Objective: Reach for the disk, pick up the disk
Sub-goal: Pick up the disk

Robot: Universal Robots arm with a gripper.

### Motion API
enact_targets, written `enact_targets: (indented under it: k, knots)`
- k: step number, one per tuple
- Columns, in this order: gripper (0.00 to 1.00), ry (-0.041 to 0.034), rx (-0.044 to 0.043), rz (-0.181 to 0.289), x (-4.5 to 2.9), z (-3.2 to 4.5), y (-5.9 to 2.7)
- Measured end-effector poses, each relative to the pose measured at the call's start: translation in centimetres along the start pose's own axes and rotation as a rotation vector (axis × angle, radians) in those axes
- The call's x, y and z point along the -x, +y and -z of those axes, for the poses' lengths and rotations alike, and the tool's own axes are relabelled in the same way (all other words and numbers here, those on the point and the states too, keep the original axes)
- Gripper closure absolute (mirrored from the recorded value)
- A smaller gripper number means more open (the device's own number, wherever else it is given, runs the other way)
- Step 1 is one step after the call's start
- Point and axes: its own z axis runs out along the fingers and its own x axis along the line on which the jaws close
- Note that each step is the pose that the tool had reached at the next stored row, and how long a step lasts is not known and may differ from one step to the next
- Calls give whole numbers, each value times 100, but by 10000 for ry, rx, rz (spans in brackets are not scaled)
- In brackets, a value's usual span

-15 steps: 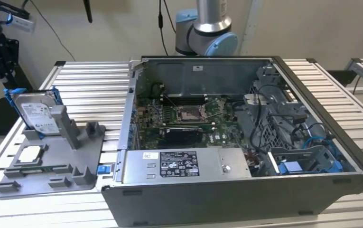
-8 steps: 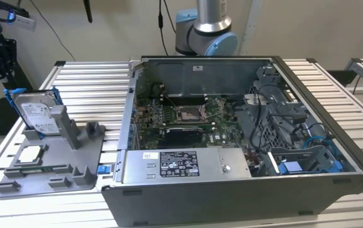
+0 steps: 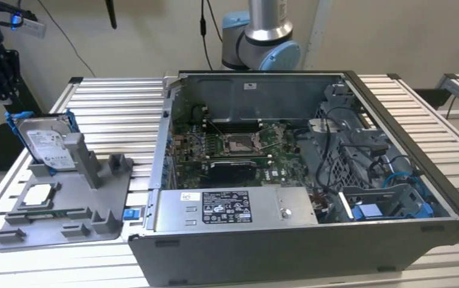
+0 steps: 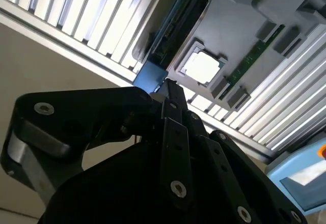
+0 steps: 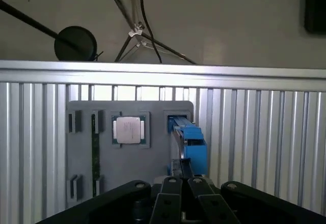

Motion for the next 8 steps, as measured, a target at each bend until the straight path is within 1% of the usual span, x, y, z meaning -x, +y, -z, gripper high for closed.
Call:
enact_targets:
  k: [1,2,5,7,8]
  knots:
    - [100,-1,0,0,0,0,0]
    - [0,-3,0,0,0,-1,0]
    - [0,-10,-4,1,1,-6,-1]
    - [0,-67,-3,0,2,-14,0]
    - [0,-117,-3,-3,2,-20,0]
